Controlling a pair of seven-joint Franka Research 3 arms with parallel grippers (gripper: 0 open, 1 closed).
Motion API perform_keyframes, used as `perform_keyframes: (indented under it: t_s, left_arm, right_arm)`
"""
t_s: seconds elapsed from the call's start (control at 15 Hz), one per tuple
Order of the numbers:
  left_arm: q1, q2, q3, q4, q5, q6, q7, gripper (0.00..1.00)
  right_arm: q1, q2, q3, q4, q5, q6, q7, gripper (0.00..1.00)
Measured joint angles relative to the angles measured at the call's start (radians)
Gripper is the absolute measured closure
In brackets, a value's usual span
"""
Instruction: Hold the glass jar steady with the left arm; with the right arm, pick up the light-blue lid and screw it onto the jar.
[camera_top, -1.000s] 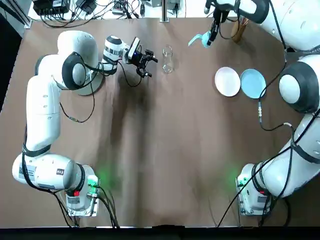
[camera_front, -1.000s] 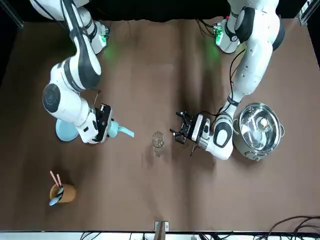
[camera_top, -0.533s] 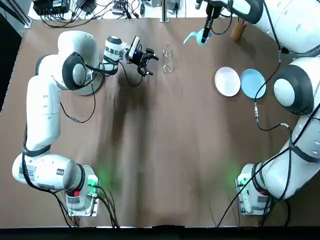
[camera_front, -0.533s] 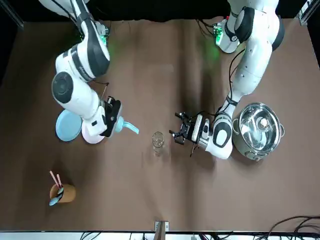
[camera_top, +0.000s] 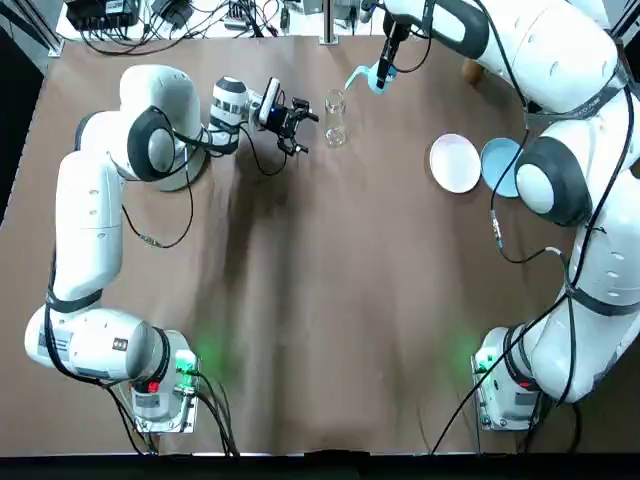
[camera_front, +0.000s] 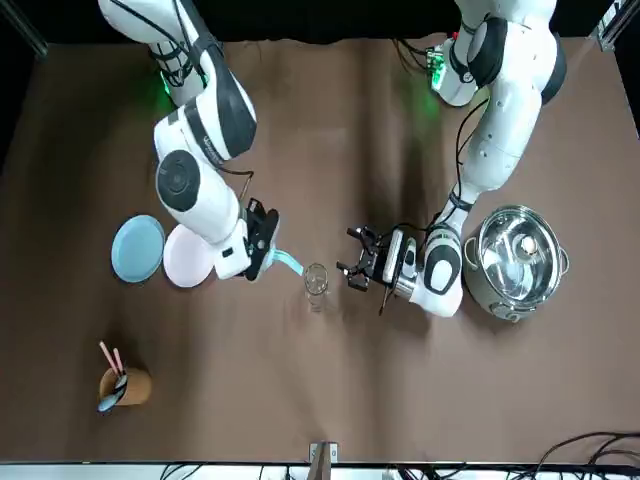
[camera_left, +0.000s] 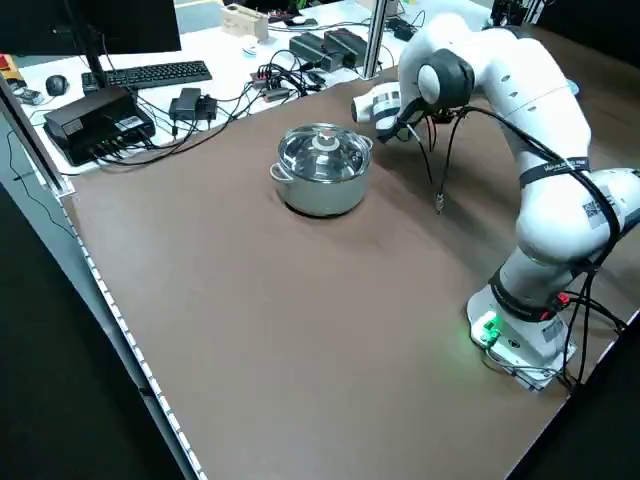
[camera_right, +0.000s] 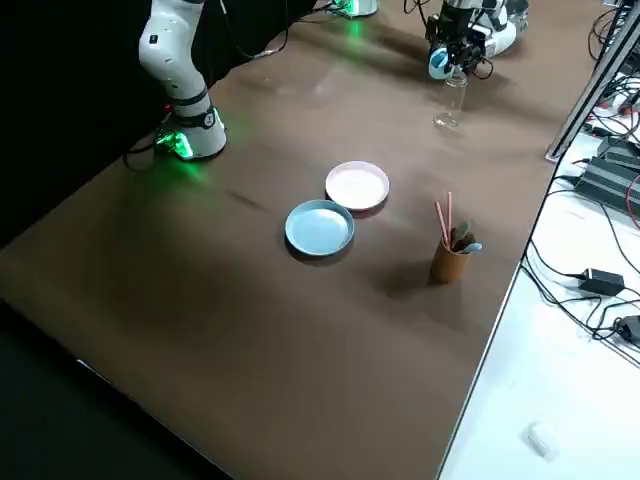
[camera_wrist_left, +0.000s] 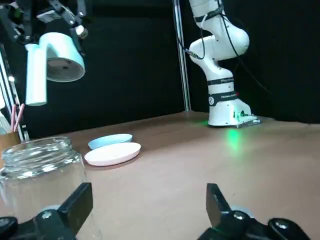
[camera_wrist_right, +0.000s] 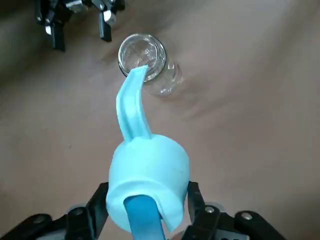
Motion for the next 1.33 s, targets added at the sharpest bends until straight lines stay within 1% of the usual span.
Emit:
perform_keyframes:
  t_s: [0.13, 0.33, 0.47, 0.6, 0.87, 1.33]
  left_arm:
    - [-0.012, 0.017, 0.0, 0.0, -0.007, 0.006, 0.049, 0.0]
    - [-0.029, 0.029, -0.001, 0.0, -0.019, 0.061, 0.066, 0.0]
    - [-0.042, 0.029, -0.002, 0.003, -0.041, 0.112, 0.066, 0.0]
    - [-0.055, 0.034, -0.002, 0.003, -0.06, 0.138, 0.066, 0.0]
    - [-0.058, 0.043, -0.001, 0.004, -0.087, 0.154, 0.066, 0.0]
    - [-0.037, 0.043, 0.003, 0.009, -0.087, 0.156, 0.065, 0.0]
  right_arm:
    - [0.008, 0.01, 0.001, 0.02, 0.0, 0.0, 0.0, 0.33]
    - [0.016, 0.012, 0.002, 0.037, 0.0, 0.0, -0.017, 0.33]
    - [0.027, 0.012, 0.002, 0.042, 0.0, 0.003, -0.082, 0.33]
    - [0.039, 0.013, 0.003, 0.042, 0.0, 0.014, -0.139, 0.33]
    - [0.065, 0.017, 0.003, 0.042, -0.001, 0.029, -0.247, 0.33]
    - [0.07, 0.02, 0.003, 0.042, -0.009, 0.034, -0.319, 0.33]
